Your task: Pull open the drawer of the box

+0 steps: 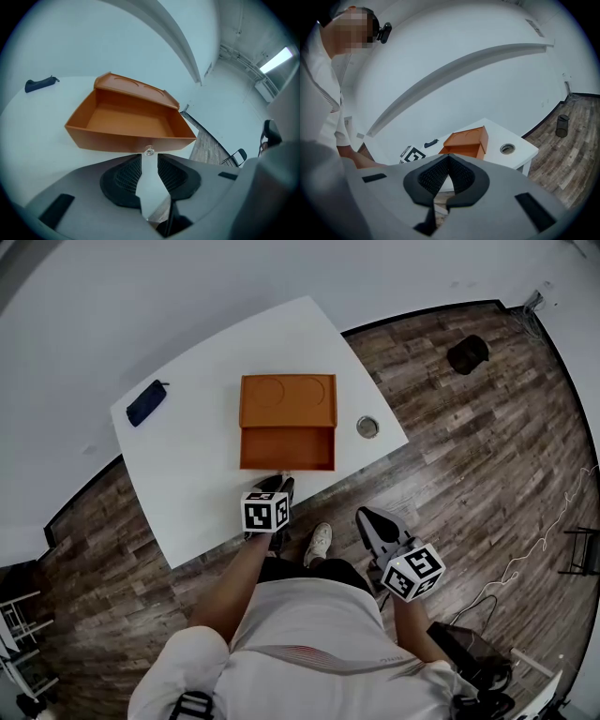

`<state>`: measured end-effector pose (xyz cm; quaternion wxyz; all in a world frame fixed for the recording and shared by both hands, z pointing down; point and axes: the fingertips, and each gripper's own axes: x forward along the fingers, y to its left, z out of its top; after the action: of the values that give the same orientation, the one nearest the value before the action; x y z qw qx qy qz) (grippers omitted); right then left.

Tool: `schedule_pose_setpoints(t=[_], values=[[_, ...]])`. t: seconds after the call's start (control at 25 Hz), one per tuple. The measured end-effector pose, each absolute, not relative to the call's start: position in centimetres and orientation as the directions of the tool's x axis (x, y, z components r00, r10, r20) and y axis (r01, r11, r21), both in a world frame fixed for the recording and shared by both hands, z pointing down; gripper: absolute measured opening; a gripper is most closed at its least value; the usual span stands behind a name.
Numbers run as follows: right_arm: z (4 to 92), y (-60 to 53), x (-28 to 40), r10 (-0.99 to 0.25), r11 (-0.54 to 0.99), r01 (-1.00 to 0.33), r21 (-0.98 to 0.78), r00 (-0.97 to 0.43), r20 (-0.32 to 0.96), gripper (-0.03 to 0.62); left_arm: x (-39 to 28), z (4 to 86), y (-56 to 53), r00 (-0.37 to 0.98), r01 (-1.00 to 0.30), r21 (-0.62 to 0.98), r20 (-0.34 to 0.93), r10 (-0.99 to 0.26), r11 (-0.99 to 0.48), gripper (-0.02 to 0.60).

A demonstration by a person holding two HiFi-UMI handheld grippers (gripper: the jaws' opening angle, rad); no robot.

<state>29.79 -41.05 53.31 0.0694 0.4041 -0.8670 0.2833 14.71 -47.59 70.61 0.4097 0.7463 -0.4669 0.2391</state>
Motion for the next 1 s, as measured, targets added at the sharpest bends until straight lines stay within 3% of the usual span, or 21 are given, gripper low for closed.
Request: schedule_pose_setpoints(t=[0.2, 0.36, 0.72, 1.0], values=[[52.6, -41.2, 30.1, -0.643, 0.549, -0.707, -0.445, -0.698, 0.316, -0.002, 12.8, 66.5, -44.8, 0.432, -0.9, 0.377, 0.692, -0.578, -0.221, 0.096], [51.4, -42.3, 29.0, -0.617, 0.598, -0.666, -0.446, -0.737, 0.275, -0.002, 11.4, 60.8, -44.9, 0.399, -0.913, 0.335, 0.602, -0.692, -0.235, 0.014], [49.5, -40.9, 26.8, -0.631, 0.625, -0.666, -0.408, -0.738, 0.239, -0.002, 8.4, 50.1, -44.1, 0.402, -0.908, 0.273, 0.36, -0.842, -0.317, 0.011], [46.8, -37.0, 24.3, -0.72, 0.569, -0.728, -0.383, -0.666, 0.196, -0.002, 3.9, 42.1, -39.0, 0.437, -0.895, 0.195, 0.195, -0.878, -0.401, 0.011]])
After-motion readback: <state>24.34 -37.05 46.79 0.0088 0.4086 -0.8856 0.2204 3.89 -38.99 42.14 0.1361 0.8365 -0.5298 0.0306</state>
